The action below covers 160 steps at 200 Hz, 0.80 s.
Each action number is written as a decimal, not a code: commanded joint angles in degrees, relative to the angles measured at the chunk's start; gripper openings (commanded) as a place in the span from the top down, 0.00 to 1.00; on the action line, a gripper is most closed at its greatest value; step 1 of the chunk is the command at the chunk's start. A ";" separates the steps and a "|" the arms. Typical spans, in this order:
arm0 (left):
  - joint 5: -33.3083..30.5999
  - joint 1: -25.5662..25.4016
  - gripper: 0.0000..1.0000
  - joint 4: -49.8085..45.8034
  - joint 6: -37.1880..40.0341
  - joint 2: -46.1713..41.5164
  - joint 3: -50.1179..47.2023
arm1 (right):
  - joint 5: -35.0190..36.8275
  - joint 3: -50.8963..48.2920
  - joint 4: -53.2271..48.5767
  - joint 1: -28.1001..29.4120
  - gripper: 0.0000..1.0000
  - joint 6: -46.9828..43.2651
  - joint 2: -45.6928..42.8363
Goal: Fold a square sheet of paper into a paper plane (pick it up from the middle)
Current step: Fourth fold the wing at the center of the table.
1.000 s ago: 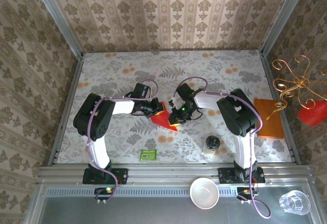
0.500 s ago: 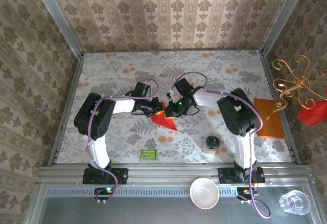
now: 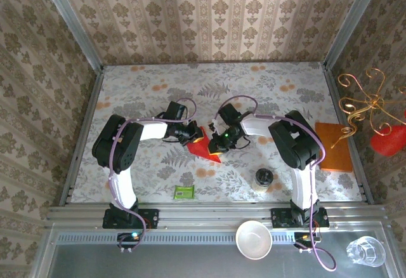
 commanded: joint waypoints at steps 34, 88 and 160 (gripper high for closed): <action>-3.84 2.09 0.92 -5.33 0.31 2.28 -1.65 | -1.70 -7.63 -6.80 0.18 0.87 -3.09 -4.16; -2.32 2.06 0.92 -4.43 0.53 2.04 -1.65 | -1.60 -9.80 -4.53 -0.25 0.86 -0.75 -6.77; 0.59 1.92 0.90 -2.73 0.91 -0.70 -0.02 | -1.84 -9.93 -3.88 -0.35 0.85 -0.21 -7.79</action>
